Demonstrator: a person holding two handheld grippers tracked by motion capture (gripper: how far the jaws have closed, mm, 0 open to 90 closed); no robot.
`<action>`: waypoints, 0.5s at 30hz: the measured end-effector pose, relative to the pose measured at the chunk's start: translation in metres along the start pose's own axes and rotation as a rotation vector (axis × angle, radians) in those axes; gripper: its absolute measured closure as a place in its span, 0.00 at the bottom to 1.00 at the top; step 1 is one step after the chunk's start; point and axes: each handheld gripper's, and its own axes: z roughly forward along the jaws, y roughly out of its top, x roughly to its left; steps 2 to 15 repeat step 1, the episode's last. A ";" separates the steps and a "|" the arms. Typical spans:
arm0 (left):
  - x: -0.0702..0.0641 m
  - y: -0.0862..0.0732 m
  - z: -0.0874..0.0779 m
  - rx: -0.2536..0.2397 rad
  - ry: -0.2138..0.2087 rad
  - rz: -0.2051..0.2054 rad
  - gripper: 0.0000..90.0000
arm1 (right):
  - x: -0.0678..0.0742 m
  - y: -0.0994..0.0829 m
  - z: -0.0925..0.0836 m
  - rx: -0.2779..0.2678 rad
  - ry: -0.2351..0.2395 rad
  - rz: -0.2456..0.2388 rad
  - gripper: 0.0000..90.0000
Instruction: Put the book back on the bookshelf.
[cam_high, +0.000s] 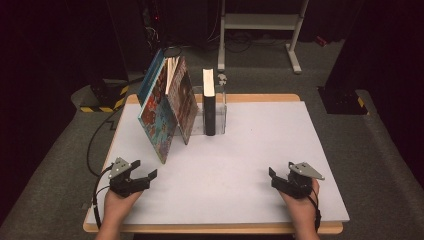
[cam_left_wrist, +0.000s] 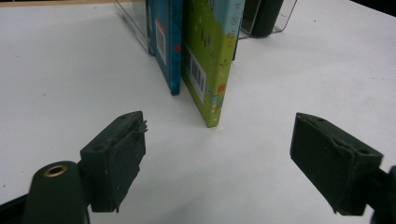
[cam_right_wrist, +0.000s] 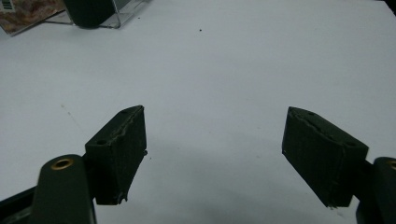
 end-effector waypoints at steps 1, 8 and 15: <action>0.000 0.000 0.000 0.000 0.000 0.000 0.20 | 0.000 0.000 0.001 0.002 0.001 -0.001 0.23; 0.000 0.000 0.000 0.000 0.000 0.000 0.20 | 0.000 0.000 0.001 0.002 0.001 -0.001 0.23; 0.000 0.000 0.000 0.000 0.000 0.000 0.20 | 0.000 0.000 0.001 0.002 0.001 -0.001 0.23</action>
